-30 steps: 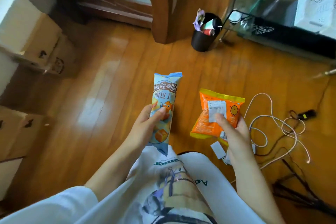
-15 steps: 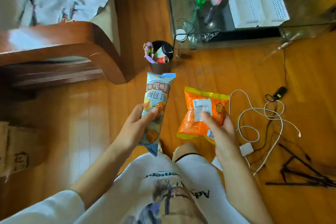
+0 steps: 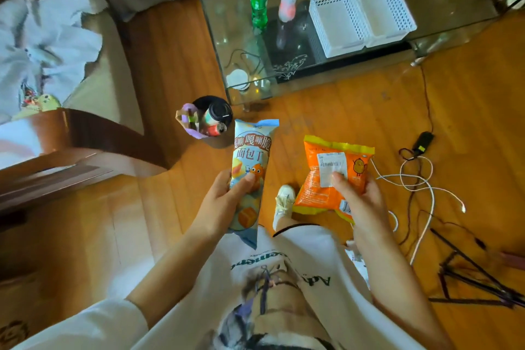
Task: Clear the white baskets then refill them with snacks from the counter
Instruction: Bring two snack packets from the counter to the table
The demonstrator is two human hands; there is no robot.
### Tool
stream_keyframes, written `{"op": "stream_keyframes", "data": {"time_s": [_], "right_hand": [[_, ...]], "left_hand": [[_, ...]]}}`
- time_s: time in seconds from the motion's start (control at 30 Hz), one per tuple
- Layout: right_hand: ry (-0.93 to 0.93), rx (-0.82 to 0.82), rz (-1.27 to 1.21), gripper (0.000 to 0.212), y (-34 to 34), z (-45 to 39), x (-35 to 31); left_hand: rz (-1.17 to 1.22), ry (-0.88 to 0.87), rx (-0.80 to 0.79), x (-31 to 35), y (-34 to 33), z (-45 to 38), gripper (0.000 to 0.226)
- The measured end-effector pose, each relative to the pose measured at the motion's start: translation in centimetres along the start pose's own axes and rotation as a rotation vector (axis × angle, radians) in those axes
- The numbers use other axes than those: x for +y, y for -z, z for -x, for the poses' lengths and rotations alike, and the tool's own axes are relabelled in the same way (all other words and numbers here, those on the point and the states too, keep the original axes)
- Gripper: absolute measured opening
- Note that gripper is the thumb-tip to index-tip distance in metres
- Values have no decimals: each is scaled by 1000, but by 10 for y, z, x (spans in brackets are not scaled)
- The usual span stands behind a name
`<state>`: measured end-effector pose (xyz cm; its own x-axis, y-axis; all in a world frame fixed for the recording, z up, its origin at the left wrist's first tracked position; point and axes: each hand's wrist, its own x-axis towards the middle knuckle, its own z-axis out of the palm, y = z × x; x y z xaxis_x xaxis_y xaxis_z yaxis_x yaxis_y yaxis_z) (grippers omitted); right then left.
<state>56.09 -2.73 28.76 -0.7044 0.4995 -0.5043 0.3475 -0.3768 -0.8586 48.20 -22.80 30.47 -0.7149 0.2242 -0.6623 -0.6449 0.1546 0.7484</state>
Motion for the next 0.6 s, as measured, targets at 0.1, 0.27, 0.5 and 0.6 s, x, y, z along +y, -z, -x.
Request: {"op": "stream_keyframes", "data": {"time_s": [0.1,0.27,0.5,0.6], "right_hand": [[12,-47,31,36,9,-44,-36],[14,-113,67,39,11,-105,-80],[-13,-133,106,25,-8,-188,-118],[-23,-150,132,28,-25,-236,-138]], "left_hand": [[23,-8,2,29,-29,-31,17],[89,-25,45,65,-55,-73,21],[110,-10,90,106,-68,-146,21],[125,-18,94,129,-72,-191,14]]}}
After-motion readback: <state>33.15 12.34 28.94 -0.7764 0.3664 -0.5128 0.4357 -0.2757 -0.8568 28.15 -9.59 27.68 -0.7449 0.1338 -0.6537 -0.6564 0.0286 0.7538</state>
